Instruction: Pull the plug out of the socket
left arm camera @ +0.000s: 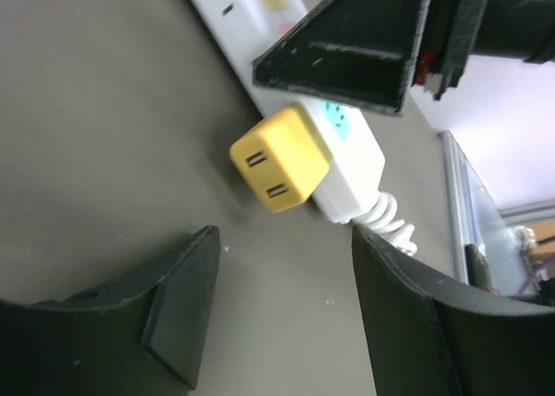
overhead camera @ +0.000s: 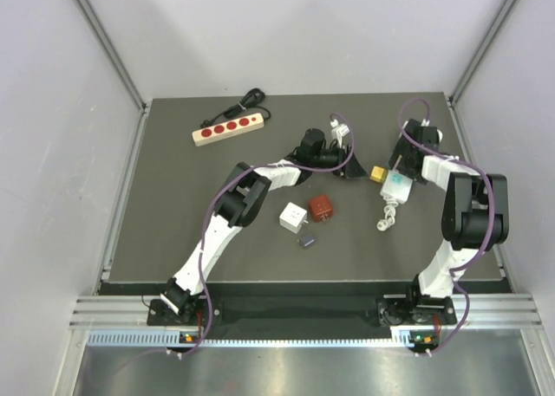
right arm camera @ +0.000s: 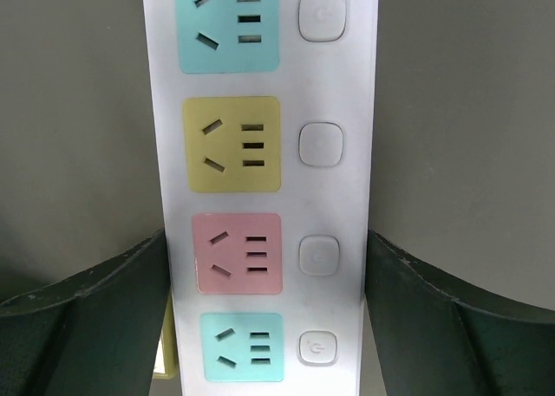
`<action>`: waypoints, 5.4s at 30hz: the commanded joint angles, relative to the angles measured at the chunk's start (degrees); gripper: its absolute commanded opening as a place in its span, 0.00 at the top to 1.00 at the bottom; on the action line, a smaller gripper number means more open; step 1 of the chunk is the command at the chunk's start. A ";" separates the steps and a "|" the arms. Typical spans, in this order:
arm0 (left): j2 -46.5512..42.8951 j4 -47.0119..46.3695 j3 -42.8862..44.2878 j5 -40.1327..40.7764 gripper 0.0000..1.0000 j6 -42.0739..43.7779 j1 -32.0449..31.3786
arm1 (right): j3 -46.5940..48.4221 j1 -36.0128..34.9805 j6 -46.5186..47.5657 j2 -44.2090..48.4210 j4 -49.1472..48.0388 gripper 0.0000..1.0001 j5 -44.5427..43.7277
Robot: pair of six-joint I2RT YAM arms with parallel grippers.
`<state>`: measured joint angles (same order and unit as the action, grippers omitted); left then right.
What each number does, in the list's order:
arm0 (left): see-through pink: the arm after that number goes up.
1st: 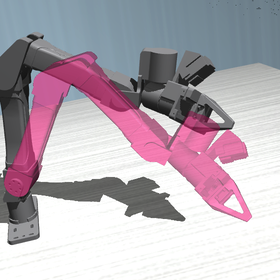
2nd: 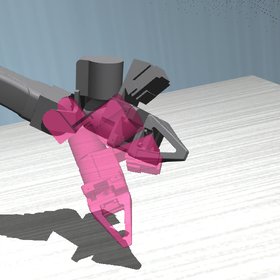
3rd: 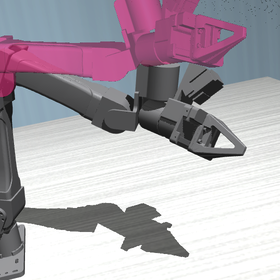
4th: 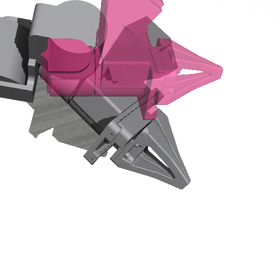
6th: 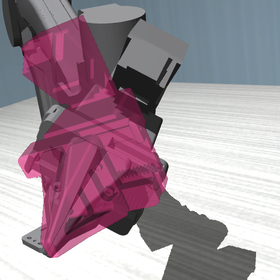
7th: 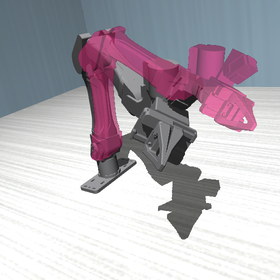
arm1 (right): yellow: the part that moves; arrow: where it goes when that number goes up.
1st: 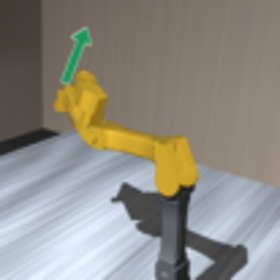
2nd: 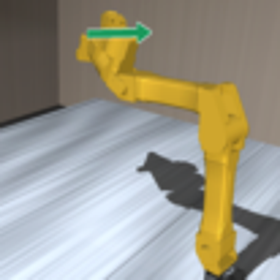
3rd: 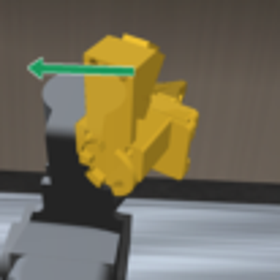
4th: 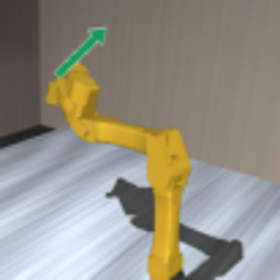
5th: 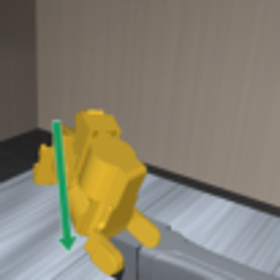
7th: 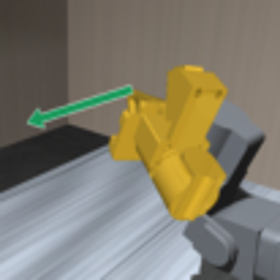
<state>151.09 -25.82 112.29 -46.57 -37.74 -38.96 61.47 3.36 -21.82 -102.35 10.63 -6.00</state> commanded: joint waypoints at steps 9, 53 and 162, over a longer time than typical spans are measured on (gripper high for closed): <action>4.83 -6.27 6.88 -0.64 0.36 -10.43 -0.85 | -3.38 1.04 -0.24 2.15 -5.53 1.00 8.37; 5.89 -11.00 3.48 1.92 1.00 -24.23 3.01 | -1.09 -2.92 -0.50 1.62 0.26 1.00 -5.60; -79.18 -4.07 -94.97 31.88 0.16 -9.38 11.19 | 1.81 -7.66 1.87 10.50 4.66 0.00 -0.59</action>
<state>75.68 -27.35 18.11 -15.73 -47.86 -28.10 60.47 -3.97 -19.68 -93.03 15.55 -5.96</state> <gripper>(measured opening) 0.804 0.996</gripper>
